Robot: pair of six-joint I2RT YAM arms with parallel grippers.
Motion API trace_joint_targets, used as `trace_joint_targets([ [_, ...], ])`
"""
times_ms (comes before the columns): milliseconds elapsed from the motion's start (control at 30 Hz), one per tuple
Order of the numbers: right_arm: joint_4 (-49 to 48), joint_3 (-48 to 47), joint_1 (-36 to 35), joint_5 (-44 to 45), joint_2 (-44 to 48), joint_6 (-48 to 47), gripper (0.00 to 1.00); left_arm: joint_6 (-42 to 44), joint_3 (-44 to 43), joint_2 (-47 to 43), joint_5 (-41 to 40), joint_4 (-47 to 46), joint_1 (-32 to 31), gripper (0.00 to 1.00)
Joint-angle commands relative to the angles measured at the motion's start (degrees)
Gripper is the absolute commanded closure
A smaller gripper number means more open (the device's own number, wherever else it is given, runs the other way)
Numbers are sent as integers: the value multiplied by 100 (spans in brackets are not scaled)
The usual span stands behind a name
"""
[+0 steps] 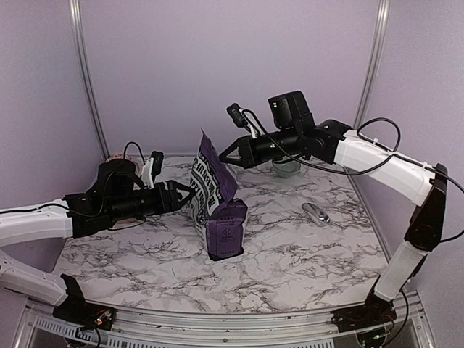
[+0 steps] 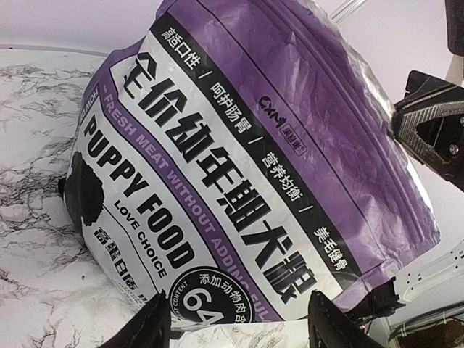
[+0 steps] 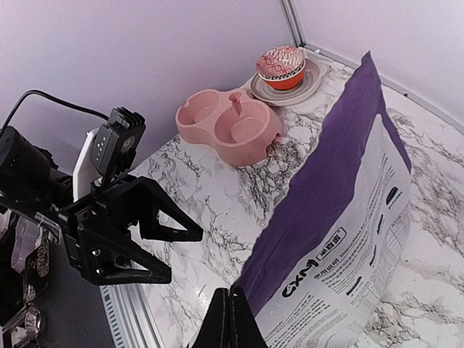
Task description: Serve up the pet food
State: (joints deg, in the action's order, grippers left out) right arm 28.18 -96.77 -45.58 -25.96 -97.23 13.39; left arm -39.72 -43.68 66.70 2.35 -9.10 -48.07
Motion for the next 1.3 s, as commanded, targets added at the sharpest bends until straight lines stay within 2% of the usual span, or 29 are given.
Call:
trace_joint_targets([
  [0,-145,287,-55,-456,141,96,100,-349,-388,-34,-376,-63,-35,35],
  [200,-718,610,-56,-676,311,392,100,-903,-1294,526,-313,-102,-106,35],
  [433,-1321,1080,-47,-840,496,782,100,-1023,-1767,980,-376,-172,-121,35],
  [833,-1925,1592,-38,-999,659,1079,100,-1277,-2048,1483,-370,-322,-132,49],
  [1133,-1875,1636,-6,-953,742,980,100,-1393,-2048,1557,-317,-522,-132,51],
  [1167,-1811,1622,15,-907,749,952,100,-1397,-2047,1557,-321,-529,-132,51],
  [1267,-1490,1481,57,-729,749,767,86,-1397,-2048,1565,-334,-549,-132,51],
])
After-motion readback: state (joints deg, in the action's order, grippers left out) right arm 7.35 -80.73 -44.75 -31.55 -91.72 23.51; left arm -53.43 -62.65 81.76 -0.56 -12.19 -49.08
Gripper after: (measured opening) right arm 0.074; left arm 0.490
